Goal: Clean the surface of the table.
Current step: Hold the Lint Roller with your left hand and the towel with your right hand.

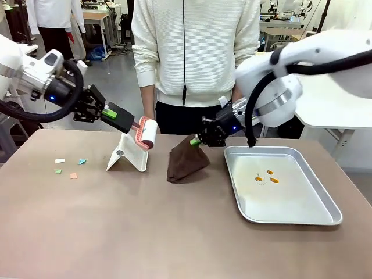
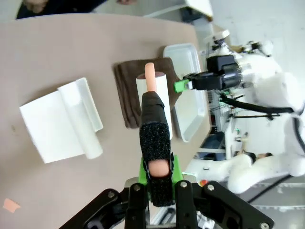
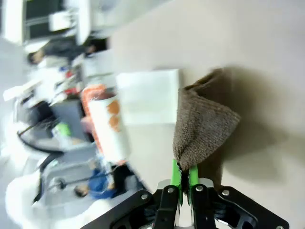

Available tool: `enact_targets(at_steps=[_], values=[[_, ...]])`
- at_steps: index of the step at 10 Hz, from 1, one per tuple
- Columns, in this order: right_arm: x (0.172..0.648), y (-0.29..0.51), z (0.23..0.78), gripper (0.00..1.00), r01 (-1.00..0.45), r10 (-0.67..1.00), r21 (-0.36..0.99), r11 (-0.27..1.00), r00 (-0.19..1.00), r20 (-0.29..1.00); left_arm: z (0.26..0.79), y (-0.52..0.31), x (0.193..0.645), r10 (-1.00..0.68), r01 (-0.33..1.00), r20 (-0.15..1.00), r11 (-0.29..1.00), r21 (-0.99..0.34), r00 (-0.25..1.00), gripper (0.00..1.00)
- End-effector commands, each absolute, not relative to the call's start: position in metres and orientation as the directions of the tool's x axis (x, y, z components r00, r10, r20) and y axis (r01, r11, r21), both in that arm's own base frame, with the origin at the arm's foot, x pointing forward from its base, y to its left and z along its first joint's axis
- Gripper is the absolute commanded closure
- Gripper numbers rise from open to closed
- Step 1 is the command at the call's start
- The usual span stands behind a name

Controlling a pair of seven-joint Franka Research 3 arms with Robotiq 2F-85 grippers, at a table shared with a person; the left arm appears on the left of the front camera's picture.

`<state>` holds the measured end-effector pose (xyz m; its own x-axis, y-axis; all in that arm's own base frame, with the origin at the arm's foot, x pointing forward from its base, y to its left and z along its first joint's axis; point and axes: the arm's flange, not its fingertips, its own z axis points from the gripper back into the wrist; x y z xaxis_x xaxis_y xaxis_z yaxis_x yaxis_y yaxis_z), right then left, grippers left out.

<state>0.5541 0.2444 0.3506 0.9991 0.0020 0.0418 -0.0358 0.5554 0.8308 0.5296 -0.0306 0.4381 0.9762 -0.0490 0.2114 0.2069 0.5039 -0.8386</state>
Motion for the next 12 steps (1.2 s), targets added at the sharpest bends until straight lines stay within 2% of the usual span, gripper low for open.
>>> enact_targets(at_steps=[1,3,4,5,7,9,12], values=[[0.520,0.200,0.351,1.00,0.001,0.105,0.928,0.373,0.993,-0.043,0.447,-0.005,0.518,-0.035,0.217,0.221,0.394,-0.893,0.975,1.00],[0.486,0.178,0.367,1.00,0.048,0.127,0.960,0.277,0.988,-0.086,0.456,0.025,0.500,-0.079,0.193,0.177,0.317,-0.929,0.981,1.00],[0.462,0.166,0.374,1.00,0.108,0.061,0.963,0.248,0.990,-0.126,0.460,0.042,0.484,-0.062,0.162,0.151,0.274,-0.948,0.987,1.00],[0.432,0.149,0.379,1.00,0.130,-0.082,0.971,0.203,0.990,-0.115,0.463,0.065,0.457,-0.029,0.167,0.164,0.237,-0.957,0.986,1.00],[0.368,0.114,0.384,1.00,0.086,-0.283,0.979,0.183,0.959,-0.031,0.459,0.116,0.407,0.038,0.214,0.223,0.165,-0.963,0.974,1.00],[0.316,0.060,0.392,1.00,0.123,-0.483,0.968,0.218,0.876,-0.002,0.447,0.170,0.370,0.057,0.205,0.216,0.157,-0.966,0.975,1.00],[0.300,-0.050,0.389,1.00,0.157,-0.533,0.986,0.059,0.840,-0.102,0.419,0.246,0.344,0.071,0.110,0.123,0.172,-0.979,0.990,1.00]])
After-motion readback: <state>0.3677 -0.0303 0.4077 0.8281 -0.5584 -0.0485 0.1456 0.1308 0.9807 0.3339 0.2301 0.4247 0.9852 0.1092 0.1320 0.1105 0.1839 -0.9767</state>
